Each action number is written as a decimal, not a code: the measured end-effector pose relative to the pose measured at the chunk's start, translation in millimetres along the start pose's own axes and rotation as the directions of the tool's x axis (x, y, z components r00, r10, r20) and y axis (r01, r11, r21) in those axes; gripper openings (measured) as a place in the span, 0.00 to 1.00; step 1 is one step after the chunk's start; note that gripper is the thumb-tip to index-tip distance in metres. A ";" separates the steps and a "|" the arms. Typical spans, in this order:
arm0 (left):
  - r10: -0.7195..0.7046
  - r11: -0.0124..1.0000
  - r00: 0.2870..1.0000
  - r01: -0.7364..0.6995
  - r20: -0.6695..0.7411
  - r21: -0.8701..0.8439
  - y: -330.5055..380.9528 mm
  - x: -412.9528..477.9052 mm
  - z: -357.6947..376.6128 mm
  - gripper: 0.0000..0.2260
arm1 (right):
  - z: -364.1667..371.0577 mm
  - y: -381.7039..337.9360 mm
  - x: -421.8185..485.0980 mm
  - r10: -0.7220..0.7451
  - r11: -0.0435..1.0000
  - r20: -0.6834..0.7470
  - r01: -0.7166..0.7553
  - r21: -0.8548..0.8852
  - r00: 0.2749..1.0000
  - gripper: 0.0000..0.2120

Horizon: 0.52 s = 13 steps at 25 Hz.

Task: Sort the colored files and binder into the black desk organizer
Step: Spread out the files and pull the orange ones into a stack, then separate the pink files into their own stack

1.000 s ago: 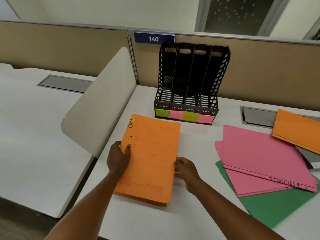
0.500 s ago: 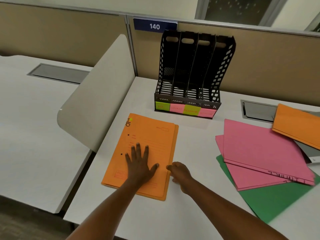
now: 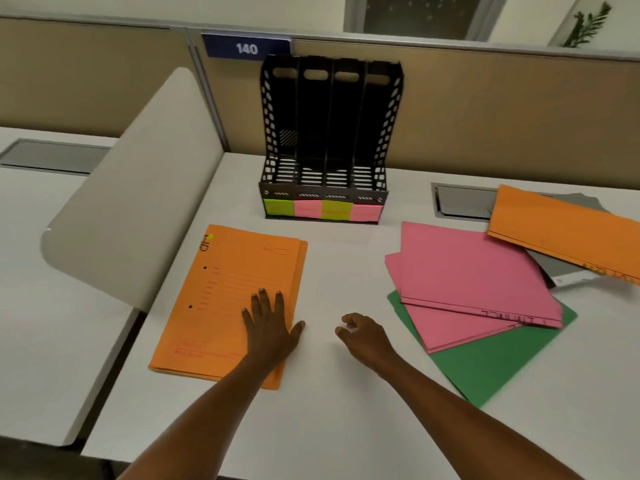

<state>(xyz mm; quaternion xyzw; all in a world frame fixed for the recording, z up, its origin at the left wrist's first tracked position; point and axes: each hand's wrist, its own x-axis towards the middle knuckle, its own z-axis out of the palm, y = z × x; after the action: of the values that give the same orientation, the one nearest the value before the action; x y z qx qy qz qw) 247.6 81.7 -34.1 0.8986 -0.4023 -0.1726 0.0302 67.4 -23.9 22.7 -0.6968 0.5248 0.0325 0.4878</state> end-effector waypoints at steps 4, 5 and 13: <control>0.171 0.976 0.981 -0.157 0.088 -0.149 84.2 -4.7 14.4 0.40 | -59.5 61.8 -11.9 0.060 0.997 -0.162 -0.051 0.059 0.985 0.16; 0.201 0.966 0.973 -0.177 0.115 -0.191 107.3 -6.2 17.4 0.40 | -73.9 78.2 -15.9 0.082 0.995 -0.200 -0.068 0.073 0.976 0.15; 0.221 0.871 0.966 -0.134 0.133 -0.473 246.0 -14.8 30.0 0.39 | -163.0 188.7 -53.2 0.420 0.865 -0.365 -0.245 0.437 0.831 0.12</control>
<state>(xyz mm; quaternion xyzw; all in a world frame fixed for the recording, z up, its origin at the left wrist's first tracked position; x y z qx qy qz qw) 53.2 -70.9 -10.5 0.8052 -0.4320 -0.3410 0.2209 -176.5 -98.0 15.7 -0.4756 0.7342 -0.1433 0.4627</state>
